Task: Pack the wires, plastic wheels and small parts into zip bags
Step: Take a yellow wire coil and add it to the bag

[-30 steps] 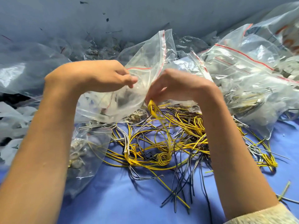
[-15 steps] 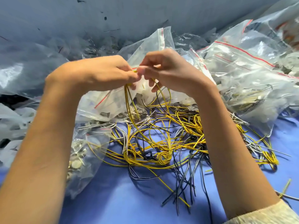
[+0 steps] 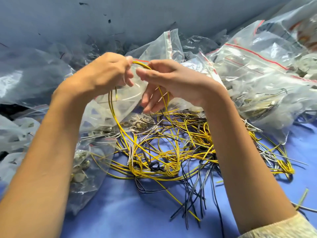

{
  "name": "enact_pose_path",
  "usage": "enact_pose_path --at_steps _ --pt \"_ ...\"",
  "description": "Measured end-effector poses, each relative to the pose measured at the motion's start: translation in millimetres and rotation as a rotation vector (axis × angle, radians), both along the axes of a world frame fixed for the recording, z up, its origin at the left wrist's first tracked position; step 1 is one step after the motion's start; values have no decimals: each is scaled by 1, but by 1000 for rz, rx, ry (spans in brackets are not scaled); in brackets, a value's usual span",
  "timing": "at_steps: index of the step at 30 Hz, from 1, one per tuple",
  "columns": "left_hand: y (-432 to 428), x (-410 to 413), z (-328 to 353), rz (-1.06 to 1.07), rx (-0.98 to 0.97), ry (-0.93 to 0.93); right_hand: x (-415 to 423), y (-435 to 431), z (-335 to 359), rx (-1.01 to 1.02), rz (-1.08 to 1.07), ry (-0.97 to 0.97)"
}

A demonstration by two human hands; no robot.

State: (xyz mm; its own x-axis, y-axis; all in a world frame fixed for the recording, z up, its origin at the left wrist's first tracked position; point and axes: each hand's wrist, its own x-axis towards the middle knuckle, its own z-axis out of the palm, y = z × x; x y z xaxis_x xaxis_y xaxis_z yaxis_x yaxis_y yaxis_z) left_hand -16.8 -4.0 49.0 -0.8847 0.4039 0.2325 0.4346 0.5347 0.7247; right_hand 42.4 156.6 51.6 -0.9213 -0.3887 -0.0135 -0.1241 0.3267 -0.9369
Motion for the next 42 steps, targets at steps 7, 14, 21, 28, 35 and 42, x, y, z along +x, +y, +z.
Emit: enact_pose_path --at_steps 7,14,21,28,35,42 --pt "16 1 0 146 38 97 6 -5 1 -12 127 -59" --pt "36 5 -4 52 381 -277 3 0 -2 23 96 -167" --pt "33 7 2 -16 287 -402 -2 -9 -10 -8 59 -125" --pt "49 9 -6 26 171 -387 -9 -13 -11 215 -33 0" --pt "27 -2 2 151 139 -141 -9 -6 -5 359 -122 54" --pt "9 -5 -2 194 -55 22 -9 -3 3 434 -249 152"
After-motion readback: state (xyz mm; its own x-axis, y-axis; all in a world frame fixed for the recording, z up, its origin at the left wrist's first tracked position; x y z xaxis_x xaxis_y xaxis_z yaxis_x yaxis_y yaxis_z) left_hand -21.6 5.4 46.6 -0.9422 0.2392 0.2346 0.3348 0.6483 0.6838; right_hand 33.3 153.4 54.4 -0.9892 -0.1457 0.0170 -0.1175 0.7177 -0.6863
